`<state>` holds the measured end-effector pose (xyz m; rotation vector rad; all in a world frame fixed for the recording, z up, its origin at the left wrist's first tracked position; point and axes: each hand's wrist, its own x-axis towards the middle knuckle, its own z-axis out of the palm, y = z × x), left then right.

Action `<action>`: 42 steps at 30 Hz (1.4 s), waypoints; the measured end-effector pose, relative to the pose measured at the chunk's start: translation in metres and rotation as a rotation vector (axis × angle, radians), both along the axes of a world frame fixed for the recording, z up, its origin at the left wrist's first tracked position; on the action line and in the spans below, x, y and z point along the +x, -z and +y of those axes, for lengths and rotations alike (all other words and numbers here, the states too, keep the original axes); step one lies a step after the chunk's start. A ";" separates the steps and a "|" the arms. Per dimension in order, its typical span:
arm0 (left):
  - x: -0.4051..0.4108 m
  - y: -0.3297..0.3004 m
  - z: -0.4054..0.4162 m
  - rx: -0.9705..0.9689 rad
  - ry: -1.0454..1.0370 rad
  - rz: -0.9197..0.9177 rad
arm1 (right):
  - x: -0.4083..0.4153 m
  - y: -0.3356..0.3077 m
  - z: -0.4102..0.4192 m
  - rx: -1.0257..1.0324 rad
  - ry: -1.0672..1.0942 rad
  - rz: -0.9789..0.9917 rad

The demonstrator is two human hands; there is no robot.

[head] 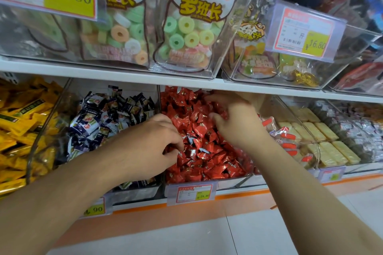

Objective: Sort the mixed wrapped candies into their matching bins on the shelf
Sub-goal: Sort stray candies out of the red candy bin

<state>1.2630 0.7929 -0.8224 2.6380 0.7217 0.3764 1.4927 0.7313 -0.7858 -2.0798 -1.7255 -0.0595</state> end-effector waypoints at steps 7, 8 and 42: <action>0.001 0.000 -0.002 0.009 -0.006 0.005 | -0.010 0.031 -0.024 -0.260 -0.118 0.036; 0.001 0.000 -0.002 0.008 -0.005 0.006 | -0.012 0.035 -0.024 -0.293 -0.127 0.011; 0.002 0.004 -0.001 -0.040 -0.012 0.004 | -0.006 0.005 -0.006 -0.024 0.088 0.105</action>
